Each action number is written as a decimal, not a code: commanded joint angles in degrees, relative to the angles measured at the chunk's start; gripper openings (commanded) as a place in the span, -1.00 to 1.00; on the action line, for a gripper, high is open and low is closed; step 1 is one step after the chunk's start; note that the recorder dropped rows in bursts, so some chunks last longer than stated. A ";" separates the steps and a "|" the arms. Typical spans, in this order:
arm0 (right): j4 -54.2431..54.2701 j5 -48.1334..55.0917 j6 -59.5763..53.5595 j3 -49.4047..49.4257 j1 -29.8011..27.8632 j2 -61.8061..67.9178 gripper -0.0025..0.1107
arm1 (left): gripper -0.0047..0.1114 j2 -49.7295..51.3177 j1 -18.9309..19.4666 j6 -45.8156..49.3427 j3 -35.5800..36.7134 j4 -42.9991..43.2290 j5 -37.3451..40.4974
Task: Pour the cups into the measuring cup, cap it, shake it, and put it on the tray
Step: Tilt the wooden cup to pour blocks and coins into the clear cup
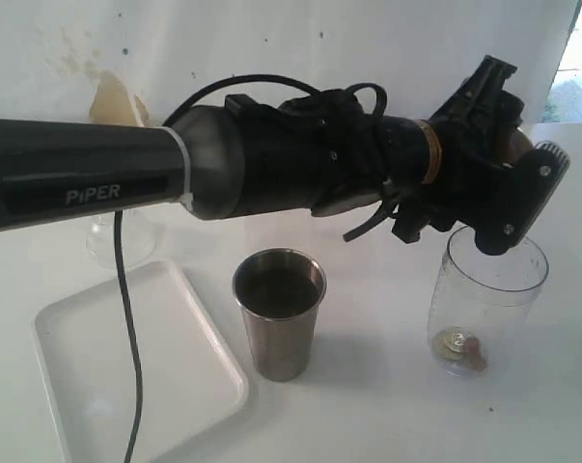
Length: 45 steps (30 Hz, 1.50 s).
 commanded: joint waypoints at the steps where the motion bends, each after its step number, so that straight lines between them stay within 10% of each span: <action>1: 0.00 -0.49 -0.09 0.00 -0.33 -0.23 -0.96 | -0.92 0.87 -0.15 -0.13 -0.15 1.18 -1.49; 45: 0.00 -0.49 -0.09 0.00 -0.33 -0.23 -0.96 | -0.92 1.27 -0.32 -0.13 -0.15 30.27 -2.59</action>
